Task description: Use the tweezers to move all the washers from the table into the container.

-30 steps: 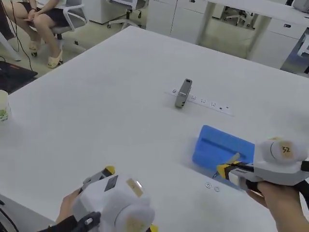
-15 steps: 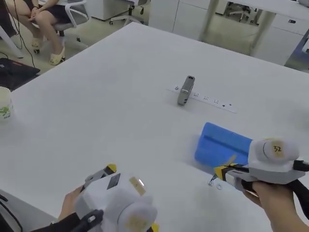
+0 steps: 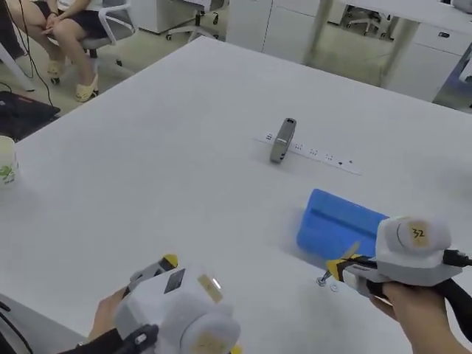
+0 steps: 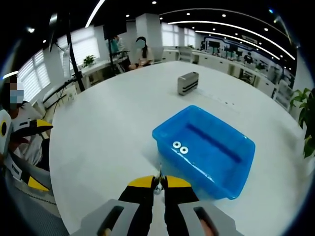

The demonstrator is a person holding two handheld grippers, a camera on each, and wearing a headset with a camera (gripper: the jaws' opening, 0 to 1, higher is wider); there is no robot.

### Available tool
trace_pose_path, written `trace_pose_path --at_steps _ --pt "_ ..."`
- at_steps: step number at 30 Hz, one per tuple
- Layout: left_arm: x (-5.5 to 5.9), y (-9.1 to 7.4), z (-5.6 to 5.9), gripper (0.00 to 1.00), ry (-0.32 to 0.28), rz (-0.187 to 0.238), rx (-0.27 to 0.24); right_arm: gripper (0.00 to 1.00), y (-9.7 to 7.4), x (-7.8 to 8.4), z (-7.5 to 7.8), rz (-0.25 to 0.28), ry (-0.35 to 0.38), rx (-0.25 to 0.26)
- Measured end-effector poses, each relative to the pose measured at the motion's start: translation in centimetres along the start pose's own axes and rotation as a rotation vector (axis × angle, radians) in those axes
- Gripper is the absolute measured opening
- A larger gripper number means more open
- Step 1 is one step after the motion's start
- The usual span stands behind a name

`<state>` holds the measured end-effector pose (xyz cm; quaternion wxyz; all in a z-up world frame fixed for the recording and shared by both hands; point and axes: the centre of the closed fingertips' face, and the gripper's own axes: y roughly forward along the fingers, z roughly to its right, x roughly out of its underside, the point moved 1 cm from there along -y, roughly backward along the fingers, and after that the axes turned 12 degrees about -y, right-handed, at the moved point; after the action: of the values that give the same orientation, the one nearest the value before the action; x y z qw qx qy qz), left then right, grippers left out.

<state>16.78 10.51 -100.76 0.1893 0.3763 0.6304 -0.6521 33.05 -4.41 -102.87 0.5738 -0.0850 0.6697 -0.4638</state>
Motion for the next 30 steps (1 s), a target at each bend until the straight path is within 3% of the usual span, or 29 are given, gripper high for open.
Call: trace_pose_path --at_steps 8,30 --pt "0.00 0.01 -0.03 0.90 -0.002 0.000 -0.001 0.03 -0.09 -0.05 0.17 -0.017 -0.037 0.014" --pt "0.06 0.00 -0.23 0.90 -0.005 -0.003 -0.009 0.02 -0.15 -0.08 -0.14 -0.012 -0.023 0.016"
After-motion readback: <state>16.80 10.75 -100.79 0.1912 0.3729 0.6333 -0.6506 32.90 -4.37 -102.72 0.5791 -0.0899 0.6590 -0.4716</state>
